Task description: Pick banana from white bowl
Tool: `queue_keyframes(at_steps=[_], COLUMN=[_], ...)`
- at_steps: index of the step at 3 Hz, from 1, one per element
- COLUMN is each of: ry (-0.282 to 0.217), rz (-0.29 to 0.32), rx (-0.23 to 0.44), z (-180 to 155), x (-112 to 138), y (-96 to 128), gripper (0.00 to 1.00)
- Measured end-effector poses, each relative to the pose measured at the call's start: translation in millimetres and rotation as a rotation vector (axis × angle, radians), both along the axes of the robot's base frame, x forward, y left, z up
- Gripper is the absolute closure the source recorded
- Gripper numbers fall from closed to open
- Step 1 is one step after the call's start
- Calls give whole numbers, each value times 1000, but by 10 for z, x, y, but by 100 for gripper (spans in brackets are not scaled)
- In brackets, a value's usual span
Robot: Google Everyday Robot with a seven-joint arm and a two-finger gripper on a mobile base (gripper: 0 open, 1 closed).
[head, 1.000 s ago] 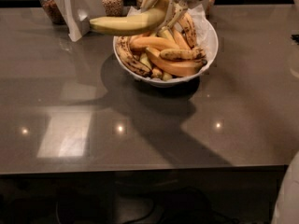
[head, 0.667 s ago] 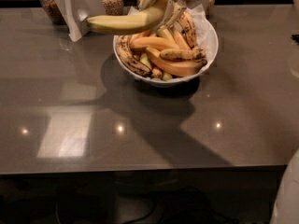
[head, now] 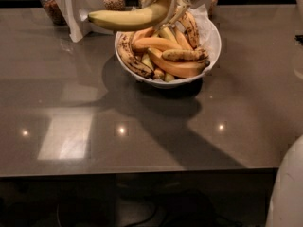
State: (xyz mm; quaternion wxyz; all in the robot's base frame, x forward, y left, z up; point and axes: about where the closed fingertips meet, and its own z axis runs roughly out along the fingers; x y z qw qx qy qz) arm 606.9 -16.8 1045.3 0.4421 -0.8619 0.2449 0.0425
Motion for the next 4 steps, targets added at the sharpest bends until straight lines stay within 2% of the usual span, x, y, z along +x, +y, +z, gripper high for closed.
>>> queue_keyframes(at_steps=[2,3,4], ry=[24,61,79], rz=[48,54,4], rx=[44,51,20], z=[-59,-206,-270], x=[108,189,205], y=[143,201,124], gripper=[100,100,100])
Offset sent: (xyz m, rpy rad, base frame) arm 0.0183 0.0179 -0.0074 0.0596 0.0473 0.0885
